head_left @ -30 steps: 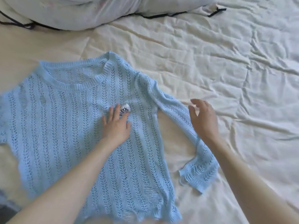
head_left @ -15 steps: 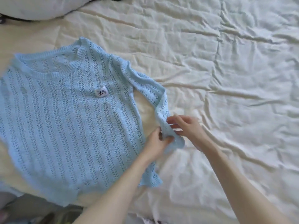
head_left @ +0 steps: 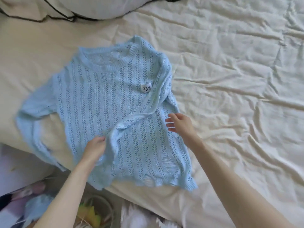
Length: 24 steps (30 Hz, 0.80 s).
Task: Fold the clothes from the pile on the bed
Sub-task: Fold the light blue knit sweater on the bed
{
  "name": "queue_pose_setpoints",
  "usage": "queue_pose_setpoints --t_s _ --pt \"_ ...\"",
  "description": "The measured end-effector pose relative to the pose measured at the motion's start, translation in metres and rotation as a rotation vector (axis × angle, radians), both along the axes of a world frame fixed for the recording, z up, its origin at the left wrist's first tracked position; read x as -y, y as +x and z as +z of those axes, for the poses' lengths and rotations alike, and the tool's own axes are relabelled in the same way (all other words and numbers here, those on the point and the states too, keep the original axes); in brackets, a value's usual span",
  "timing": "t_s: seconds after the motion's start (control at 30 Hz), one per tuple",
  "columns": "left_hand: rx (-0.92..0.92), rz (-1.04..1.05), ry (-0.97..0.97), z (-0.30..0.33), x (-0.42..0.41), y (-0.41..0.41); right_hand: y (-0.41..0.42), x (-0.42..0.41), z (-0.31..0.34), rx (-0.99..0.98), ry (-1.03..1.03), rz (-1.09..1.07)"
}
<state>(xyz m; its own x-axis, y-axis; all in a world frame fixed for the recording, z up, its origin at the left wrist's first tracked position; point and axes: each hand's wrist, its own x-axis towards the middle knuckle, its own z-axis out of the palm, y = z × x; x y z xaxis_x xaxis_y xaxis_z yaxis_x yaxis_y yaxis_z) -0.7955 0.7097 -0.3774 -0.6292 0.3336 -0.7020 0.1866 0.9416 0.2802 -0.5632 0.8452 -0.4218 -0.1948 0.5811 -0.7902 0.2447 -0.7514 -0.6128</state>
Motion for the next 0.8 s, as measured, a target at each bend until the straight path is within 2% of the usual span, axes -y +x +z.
queue_pose_setpoints --t_s 0.07,0.17,0.23,0.27,0.33,0.4,0.47,0.5,0.57,0.63,0.67,0.73,0.8 --pt "-0.139 -0.209 -0.084 -0.01 -0.005 -0.008 -0.018 -0.011 -0.005 -0.063 -0.073 -0.091" --pt "-0.275 -0.538 0.204 -0.021 -0.043 0.006 -0.034 -0.035 -0.012 -0.125 -0.143 -0.176" --pt "-0.307 -0.814 0.308 -0.033 -0.073 0.029 -0.041 -0.046 -0.015 -0.137 -0.133 -0.156" --pt "-0.32 -0.916 0.302 -0.04 -0.085 0.042 -0.043 -0.048 -0.017 -0.148 -0.131 -0.161" --pt "-0.372 -0.992 0.244 -0.055 -0.102 0.062 -0.043 -0.051 -0.022 -0.205 -0.153 -0.19" --pt "-0.426 -0.974 0.262 -0.065 -0.115 0.067 -0.039 -0.056 -0.027 -0.254 -0.208 -0.239" --pt "-0.376 -0.873 0.358 -0.063 -0.122 0.055 -0.033 -0.062 -0.031 -0.252 -0.263 -0.296" --pt "-0.297 -0.766 0.401 -0.06 -0.122 0.043 -0.03 -0.065 -0.033 -0.245 -0.28 -0.318" --pt "-0.099 -0.425 0.469 -0.049 -0.114 0.012 -0.027 -0.067 -0.034 -0.239 -0.292 -0.375" --pt "-0.032 -0.046 0.46 -0.038 -0.1 -0.023 -0.028 -0.066 -0.033 -0.237 -0.284 -0.44" --pt "-0.048 0.037 0.389 -0.035 -0.096 -0.038 -0.031 -0.066 -0.032 -0.234 -0.281 -0.46" --pt "-0.098 0.035 0.243 -0.033 -0.099 -0.055 -0.041 -0.065 -0.027 -0.27 -0.298 -0.462" --pt "-0.179 -0.103 0.247 -0.035 -0.121 -0.055 -0.053 -0.069 -0.024 -0.325 -0.331 -0.448"
